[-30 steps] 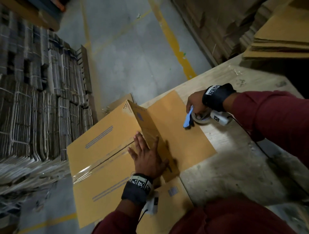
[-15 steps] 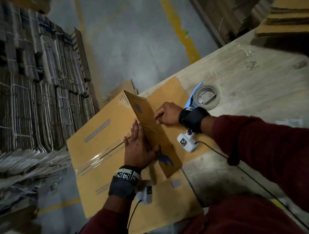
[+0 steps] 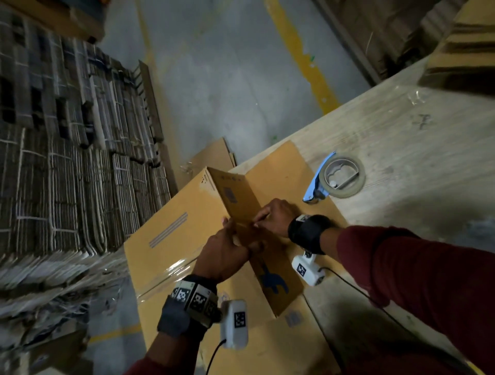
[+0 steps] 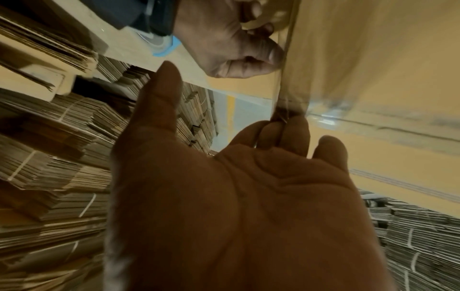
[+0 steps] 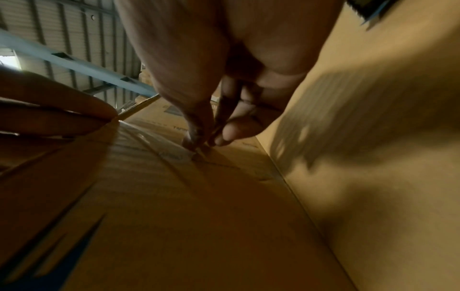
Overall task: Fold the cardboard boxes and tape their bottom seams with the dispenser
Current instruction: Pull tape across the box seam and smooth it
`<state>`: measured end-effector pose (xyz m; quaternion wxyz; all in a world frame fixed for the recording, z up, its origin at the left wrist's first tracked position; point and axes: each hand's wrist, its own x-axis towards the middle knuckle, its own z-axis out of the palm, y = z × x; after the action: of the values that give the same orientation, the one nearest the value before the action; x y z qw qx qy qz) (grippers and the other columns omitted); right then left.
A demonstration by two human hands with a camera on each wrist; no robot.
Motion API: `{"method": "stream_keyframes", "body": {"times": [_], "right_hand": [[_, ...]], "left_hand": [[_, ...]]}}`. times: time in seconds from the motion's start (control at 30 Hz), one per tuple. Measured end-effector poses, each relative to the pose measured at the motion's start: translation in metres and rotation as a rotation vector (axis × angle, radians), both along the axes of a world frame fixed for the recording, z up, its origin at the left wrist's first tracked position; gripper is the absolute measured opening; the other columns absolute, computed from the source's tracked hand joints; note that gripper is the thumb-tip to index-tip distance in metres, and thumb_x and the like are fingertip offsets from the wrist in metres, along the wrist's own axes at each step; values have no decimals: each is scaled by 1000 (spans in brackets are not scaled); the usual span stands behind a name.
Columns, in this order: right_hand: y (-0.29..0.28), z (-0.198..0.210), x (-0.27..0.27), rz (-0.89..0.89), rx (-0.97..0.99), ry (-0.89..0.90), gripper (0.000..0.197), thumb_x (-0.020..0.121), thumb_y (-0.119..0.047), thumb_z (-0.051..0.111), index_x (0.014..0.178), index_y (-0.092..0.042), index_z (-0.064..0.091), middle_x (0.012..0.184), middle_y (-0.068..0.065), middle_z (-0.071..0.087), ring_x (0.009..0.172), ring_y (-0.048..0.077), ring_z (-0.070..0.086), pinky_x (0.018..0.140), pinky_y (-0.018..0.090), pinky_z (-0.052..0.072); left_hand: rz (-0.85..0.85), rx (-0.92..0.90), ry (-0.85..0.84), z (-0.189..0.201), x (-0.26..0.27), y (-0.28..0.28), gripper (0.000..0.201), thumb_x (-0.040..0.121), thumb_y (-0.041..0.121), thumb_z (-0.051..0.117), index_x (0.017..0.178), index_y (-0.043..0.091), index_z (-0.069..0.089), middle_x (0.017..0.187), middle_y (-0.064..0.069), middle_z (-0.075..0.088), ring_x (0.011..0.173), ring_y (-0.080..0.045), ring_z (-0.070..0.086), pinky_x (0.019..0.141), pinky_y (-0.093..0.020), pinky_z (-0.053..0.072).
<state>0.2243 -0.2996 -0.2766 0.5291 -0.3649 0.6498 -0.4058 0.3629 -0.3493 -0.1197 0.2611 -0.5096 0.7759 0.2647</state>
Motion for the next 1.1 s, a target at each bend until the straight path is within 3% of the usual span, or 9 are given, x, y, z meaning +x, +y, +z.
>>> {"method": "stream_keyframes", "body": {"times": [0.1, 0.23, 0.37, 0.53, 0.63, 0.73, 0.8, 0.93, 1.1], "right_hand": [[-1, 0, 2, 22, 12, -23, 6, 86, -16, 77, 88, -16, 83, 95, 0, 79, 88, 11, 70, 81, 23, 57], [-8, 2, 4, 182, 49, 23, 25, 82, -6, 59, 73, -26, 71, 88, -3, 74, 83, 19, 68, 75, 36, 59], [-11, 13, 1, 349, 68, 75, 23, 75, -5, 54, 73, -28, 53, 83, -4, 59, 71, 20, 55, 55, 29, 39], [-9, 11, -10, 378, 99, 69, 18, 73, -11, 47, 79, -28, 49, 93, -3, 56, 84, 26, 56, 69, 39, 46], [-5, 10, -27, 265, 141, 46, 14, 86, -19, 52, 85, -31, 59, 95, -11, 62, 88, 19, 61, 72, 32, 48], [2, 9, -29, 131, 233, -164, 11, 93, -20, 64, 86, -23, 73, 78, -3, 71, 65, 16, 65, 53, 24, 49], [9, 10, -22, 56, 359, -442, 8, 94, -16, 67, 99, -13, 72, 89, 11, 75, 69, 22, 64, 54, 26, 50], [15, 13, -10, 15, 467, -608, 23, 97, -27, 67, 115, -14, 67, 104, 9, 76, 83, 21, 67, 65, 30, 53], [10, 14, -4, -23, 505, -618, 24, 88, -26, 79, 104, -10, 73, 105, 8, 78, 79, 19, 60, 66, 29, 47]], "left_hand": [[34, 7, 51, 8, -4, 3, 77, 67, 84, 60, 131, 40, 60, 128, 15, 68, 119, -18, 63, 94, -40, 52], [52, 30, 34, 15, -6, 6, 67, 72, 75, 61, 132, 44, 58, 128, 15, 68, 118, -20, 63, 96, -44, 52], [47, 18, 30, 22, -14, 12, 68, 74, 57, 62, 140, 39, 55, 144, 5, 60, 129, -25, 57, 95, -35, 48], [25, -14, 2, 23, -14, 15, 81, 75, 51, 63, 153, 33, 46, 164, -1, 38, 144, -24, 45, 101, -29, 42], [25, -15, 0, 22, -12, 14, 77, 80, 47, 66, 153, 34, 45, 164, 0, 38, 144, -25, 45, 98, -26, 39], [19, -21, -12, 23, -9, 14, 79, 83, 41, 70, 156, 32, 41, 157, 0, 49, 136, -29, 52, 88, -25, 39], [25, -10, -14, 23, -7, 14, 78, 84, 38, 74, 155, 32, 42, 153, 1, 52, 132, -29, 56, 86, -26, 40], [7, 5, -12, 20, -2, 11, 90, 64, 60, 61, 150, 36, 47, 152, 2, 55, 122, -28, 60, 85, -30, 45], [-40, 9, -9, 15, 5, 7, 102, 57, 67, 50, 154, 33, 43, 150, -2, 56, 121, -31, 59, 93, -41, 51]]}}
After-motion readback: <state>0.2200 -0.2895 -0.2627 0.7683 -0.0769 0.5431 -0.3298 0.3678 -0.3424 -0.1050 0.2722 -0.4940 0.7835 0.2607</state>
